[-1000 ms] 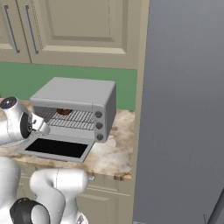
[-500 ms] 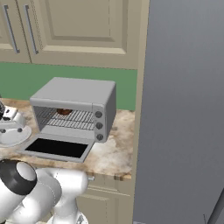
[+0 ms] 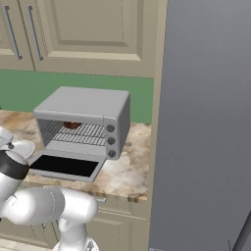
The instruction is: Pick up the bagel from the plate, place it on the toaster oven rack, close the door, and set the timer.
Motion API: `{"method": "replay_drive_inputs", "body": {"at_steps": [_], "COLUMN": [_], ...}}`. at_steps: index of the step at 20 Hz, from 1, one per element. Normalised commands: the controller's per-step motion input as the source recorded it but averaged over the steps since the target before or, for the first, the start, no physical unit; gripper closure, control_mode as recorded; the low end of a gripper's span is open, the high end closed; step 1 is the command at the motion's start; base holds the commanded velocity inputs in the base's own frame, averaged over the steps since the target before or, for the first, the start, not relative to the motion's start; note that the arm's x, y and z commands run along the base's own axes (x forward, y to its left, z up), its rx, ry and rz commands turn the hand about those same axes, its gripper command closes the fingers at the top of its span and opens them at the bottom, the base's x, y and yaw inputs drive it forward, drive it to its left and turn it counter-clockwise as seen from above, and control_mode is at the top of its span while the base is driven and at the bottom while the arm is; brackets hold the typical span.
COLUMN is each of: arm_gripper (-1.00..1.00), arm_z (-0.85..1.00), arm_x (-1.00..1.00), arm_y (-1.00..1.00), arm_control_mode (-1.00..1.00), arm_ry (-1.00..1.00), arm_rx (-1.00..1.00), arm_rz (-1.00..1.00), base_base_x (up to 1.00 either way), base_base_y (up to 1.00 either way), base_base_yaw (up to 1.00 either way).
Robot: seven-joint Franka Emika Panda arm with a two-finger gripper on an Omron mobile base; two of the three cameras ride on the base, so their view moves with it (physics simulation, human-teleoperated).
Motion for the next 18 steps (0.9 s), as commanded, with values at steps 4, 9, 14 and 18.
{"method": "replay_drive_inputs", "body": {"at_steps": [4, 9, 14, 18], "arm_gripper": [-1.00, -1.00, -1.00, -1.00], "arm_z": [-0.55, -0.48, -0.33, -0.26], "arm_x": [-0.05, -0.06, 0.00, 0.01], "arm_y": [-0.13, -0.41, -0.51, -0.39], "arm_control_mode": [-1.00, -1.00, -1.00, -1.00], "arm_ry": [-0.08, -0.10, -0.07, 0.00], "arm_rx": [-0.17, -0.09, -0.04, -0.05], "arm_rz": [0.00, 0.00, 0.00, 0.00], "base_base_x": [0.00, 0.00, 0.00, 0.00], "base_base_y": [0.00, 0.00, 0.00, 0.00], "base_base_yaw": [0.00, 0.00, 0.00, 0.00]}}
